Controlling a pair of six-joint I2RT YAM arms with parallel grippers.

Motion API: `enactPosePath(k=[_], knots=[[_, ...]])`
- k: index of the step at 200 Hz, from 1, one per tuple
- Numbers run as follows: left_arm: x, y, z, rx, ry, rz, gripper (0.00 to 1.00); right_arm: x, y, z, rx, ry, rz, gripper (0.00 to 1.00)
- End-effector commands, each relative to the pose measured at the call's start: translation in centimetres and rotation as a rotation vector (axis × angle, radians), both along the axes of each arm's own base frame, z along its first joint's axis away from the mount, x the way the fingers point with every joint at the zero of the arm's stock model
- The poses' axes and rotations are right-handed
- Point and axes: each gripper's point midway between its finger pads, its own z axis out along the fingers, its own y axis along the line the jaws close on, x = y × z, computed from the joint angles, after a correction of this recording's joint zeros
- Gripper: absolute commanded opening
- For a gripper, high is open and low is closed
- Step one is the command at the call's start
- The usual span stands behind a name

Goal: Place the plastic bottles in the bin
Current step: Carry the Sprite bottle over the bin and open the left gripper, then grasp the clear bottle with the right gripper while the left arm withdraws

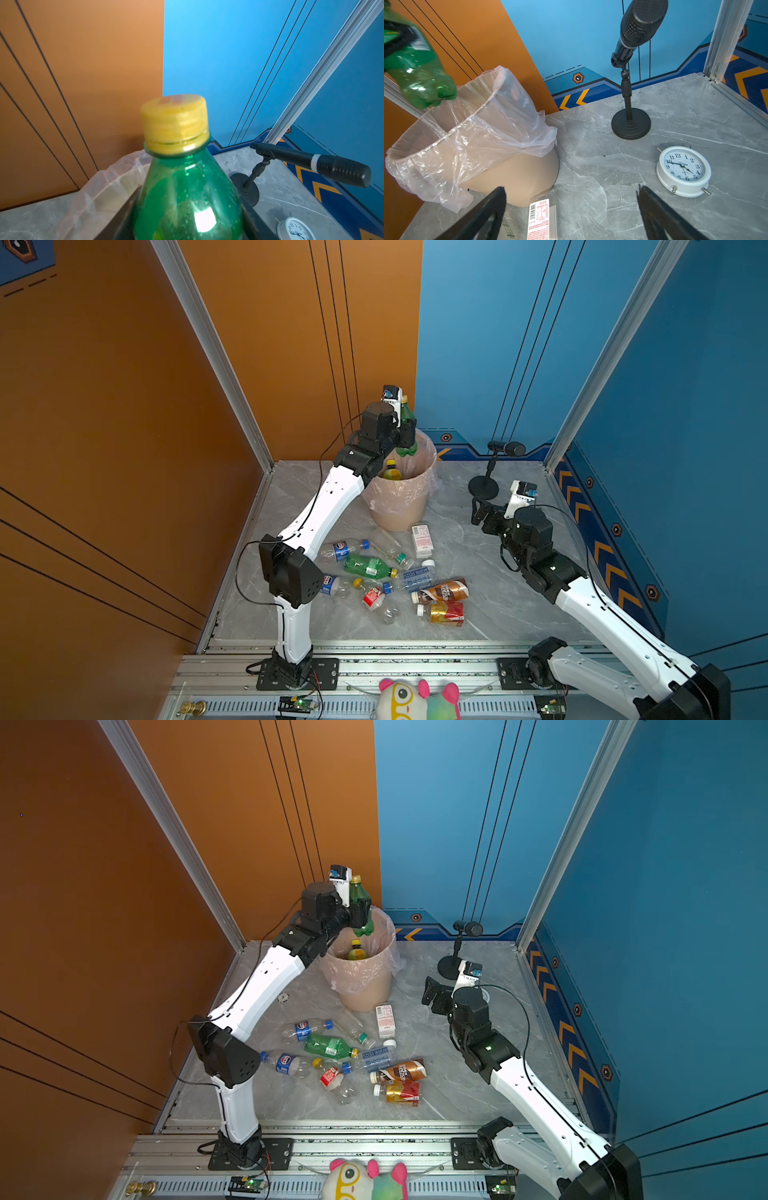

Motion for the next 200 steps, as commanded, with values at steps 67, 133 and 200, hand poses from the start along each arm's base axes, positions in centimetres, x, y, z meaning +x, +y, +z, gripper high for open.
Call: enactPosePath(k=[67,133,200], knots=[[1.7,-1.7,-3.5,0.026,0.093,-0.056,0.7,-0.9,-1.3,-1.0,0.005,0.032,-0.012,1.0],[-2.1,-1.0,1.9,-0.043,0.033,-0.103,0.98,-0.8,-1.1,-1.2,0.0,0.048,0.011,1.0],[-12.3,7.1,2.9,-0.163,-0.116,0.04,0.98,-0.6,0.1,-2.8,-0.026,0.111,0.066,1.0]])
